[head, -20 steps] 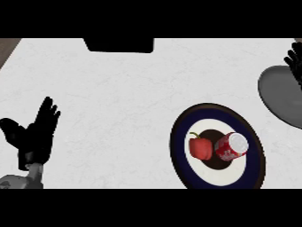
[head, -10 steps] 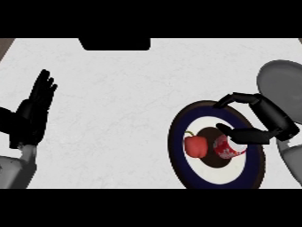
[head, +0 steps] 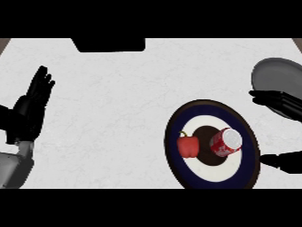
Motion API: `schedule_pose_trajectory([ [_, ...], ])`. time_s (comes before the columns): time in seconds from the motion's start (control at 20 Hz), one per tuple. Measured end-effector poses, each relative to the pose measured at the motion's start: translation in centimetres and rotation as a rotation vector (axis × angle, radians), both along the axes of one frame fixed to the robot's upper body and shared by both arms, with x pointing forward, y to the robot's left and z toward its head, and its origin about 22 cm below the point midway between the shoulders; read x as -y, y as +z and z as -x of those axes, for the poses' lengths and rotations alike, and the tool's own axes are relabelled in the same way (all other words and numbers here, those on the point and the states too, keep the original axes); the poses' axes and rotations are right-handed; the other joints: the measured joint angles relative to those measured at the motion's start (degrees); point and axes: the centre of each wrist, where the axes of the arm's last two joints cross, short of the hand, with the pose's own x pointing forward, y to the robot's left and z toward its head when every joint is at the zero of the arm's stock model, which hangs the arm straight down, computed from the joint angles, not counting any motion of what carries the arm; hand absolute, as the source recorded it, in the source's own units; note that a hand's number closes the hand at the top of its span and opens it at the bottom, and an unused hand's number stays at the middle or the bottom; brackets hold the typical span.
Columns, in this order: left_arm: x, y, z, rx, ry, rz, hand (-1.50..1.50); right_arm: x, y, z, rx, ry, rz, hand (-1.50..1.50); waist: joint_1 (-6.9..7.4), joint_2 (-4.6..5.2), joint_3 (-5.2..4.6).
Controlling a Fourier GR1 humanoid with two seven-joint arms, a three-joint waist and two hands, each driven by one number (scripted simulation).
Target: Pick the bell pepper from the plate and place it in the pan
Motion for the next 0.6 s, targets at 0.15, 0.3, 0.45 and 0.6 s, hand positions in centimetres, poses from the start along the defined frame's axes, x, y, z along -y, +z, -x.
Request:
schedule_pose_trajectory([
  [0.15,0.0,-0.1,-0.2,0.000,-0.003,-0.006,0.00,0.0,4.3,0.6,0.006,0.011,0.156,-1.50,0.05,-0.02,-0.09],
  [0.3,0.3,-0.3,0.1,-0.004,-0.010,-0.007,0.00,-1.4,8.0,1.5,-0.012,-0.003,0.276,-1.50,0.57,-0.06,-0.12],
  [0.45,0.3,-0.1,-0.1,-0.001,-0.024,-0.008,0.00,-3.6,10.5,2.3,-0.027,-0.023,0.340,-1.50,1.34,0.12,-0.11],
  [0.6,0.6,0.0,-0.2,0.004,-0.034,-0.004,0.00,-5.7,12.5,2.8,-0.008,-0.036,0.392,-1.50,1.90,0.26,-0.07],
])
